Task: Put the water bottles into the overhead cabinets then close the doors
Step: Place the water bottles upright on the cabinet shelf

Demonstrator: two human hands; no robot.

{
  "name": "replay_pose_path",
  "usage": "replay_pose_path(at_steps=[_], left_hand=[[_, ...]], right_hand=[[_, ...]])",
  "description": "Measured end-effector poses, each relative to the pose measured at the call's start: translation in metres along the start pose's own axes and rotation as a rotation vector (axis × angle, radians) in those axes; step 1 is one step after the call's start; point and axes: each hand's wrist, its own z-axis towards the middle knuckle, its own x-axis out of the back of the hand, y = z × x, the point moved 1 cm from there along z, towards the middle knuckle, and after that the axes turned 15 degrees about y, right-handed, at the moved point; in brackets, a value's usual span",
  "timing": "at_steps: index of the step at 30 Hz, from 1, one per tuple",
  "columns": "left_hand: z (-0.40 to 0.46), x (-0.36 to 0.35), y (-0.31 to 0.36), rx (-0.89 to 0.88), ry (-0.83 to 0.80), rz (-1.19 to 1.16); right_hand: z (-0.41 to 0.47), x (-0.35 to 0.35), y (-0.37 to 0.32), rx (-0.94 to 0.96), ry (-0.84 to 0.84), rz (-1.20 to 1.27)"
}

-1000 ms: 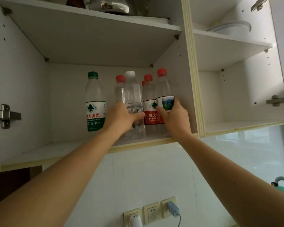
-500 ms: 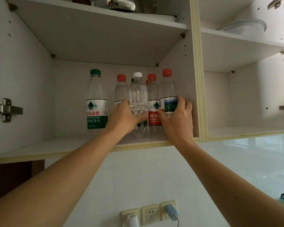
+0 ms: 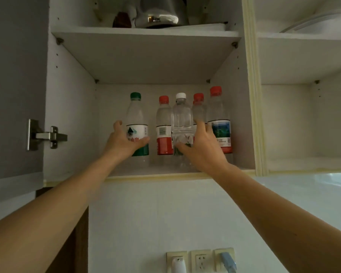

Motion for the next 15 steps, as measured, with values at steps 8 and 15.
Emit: replay_pose_path(at_steps=[8, 15], left_hand=[[0.006, -0.004, -0.006, -0.080, -0.019, -0.026], [0.016, 0.021, -0.018, -0.167, -0.059, 0.038]], right_hand=[[0.006, -0.011, -0.008, -0.169, -0.136, 0.043], [0.008, -0.016, -0.019, -0.163, -0.261, 0.222]])
